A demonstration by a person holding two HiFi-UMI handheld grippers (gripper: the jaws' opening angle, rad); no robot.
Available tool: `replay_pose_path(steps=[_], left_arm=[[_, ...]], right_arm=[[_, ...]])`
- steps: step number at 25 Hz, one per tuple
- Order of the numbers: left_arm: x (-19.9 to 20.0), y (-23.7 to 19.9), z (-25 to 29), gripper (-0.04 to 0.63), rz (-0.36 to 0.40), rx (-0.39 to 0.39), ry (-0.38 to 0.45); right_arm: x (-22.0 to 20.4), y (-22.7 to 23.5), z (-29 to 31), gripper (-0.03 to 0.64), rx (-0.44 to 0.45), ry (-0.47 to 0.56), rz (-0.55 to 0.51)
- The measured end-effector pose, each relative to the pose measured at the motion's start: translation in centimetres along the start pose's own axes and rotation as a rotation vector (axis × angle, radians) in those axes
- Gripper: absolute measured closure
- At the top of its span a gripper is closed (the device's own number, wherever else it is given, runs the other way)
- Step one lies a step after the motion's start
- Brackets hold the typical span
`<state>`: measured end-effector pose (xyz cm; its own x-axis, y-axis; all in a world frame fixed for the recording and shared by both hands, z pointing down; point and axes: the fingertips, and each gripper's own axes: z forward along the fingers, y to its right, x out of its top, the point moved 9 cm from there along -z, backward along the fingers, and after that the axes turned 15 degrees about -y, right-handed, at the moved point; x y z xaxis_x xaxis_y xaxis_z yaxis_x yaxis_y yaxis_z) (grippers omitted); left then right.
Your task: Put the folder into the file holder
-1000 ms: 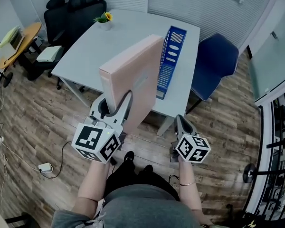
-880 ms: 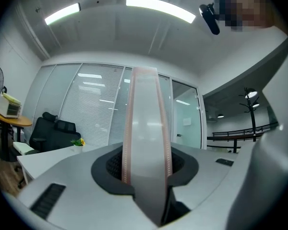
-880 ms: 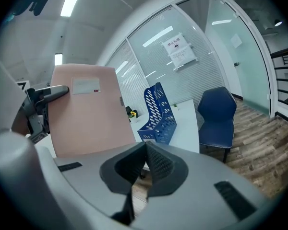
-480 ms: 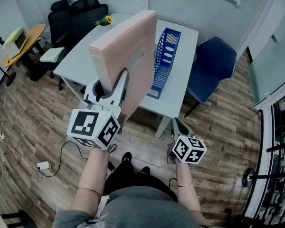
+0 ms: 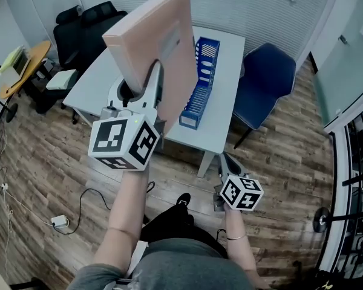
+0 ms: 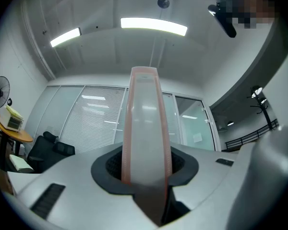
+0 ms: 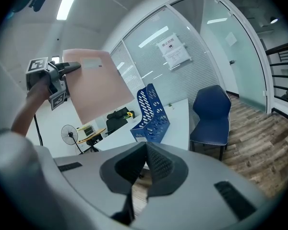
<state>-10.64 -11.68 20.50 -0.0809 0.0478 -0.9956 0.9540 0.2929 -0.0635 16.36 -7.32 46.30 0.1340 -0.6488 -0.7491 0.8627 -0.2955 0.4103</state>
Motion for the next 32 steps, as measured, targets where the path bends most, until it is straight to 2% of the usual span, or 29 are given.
replay_pose_path(steps=[7,21,32], left_arm=[[1.2,0.4,4.8,0.444,0.009,-0.01,0.048],[0.5,1.0,12.5,0.444,0.029,-0.014,0.036],[-2.0,1.0,16.9,0.445,0.025,0.0,0.001]], right_arm=[[1.2,1.6,0.0,0.609,-0.044,0.027,0.028],[2.3,4.2,0.1,0.609,-0.123,0.054,0.089],[2.6,5.3,0.5,0.609,-0.164,0.058,0.125]])
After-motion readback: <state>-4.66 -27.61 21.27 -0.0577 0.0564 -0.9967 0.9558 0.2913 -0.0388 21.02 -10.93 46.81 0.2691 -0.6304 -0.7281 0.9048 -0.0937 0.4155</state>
